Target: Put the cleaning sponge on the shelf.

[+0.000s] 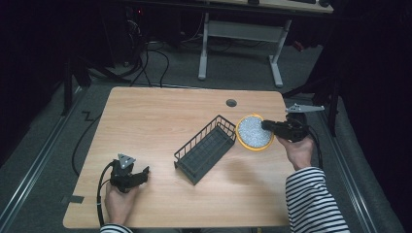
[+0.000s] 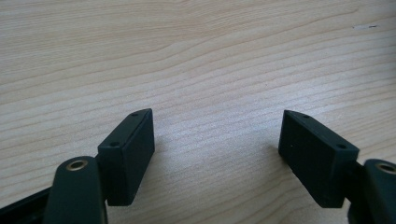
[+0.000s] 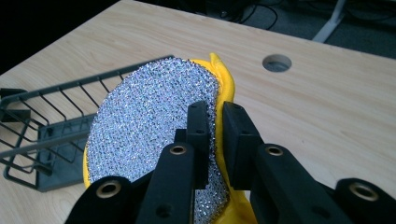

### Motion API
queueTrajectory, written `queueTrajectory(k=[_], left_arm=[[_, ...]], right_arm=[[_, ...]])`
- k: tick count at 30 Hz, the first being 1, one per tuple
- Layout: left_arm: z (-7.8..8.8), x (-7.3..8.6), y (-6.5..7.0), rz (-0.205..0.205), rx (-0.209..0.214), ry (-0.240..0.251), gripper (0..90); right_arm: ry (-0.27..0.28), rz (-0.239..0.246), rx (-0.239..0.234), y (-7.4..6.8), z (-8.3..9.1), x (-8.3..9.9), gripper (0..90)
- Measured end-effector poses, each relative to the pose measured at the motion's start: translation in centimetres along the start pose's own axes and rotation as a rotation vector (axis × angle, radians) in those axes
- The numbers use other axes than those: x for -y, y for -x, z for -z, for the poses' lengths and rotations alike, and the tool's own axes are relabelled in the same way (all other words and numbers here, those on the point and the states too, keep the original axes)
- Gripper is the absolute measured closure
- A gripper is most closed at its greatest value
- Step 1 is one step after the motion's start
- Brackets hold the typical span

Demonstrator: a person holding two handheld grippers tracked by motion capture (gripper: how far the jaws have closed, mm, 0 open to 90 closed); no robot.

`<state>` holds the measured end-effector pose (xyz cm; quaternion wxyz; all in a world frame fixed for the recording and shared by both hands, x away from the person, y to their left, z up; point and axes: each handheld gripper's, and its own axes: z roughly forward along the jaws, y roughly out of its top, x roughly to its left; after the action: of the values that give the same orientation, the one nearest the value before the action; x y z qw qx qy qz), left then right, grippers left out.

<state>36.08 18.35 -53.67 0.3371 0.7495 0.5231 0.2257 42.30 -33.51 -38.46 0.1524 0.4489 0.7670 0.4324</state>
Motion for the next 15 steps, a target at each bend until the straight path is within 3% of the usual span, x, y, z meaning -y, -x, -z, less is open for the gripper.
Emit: queueTrajectory(k=[6,15], left_arm=[[0.0,0.0,0.0,0.000,0.001,0.000,27.4],[0.0,0.0,0.0,0.000,0.001,-0.001,27.4]], right_arm=[[-0.005,0.030,-0.029,-1.1,-1.9,-2.0,82.2],[0.005,0.025,-0.081,-2.1,-5.0,-3.7,82.1]])
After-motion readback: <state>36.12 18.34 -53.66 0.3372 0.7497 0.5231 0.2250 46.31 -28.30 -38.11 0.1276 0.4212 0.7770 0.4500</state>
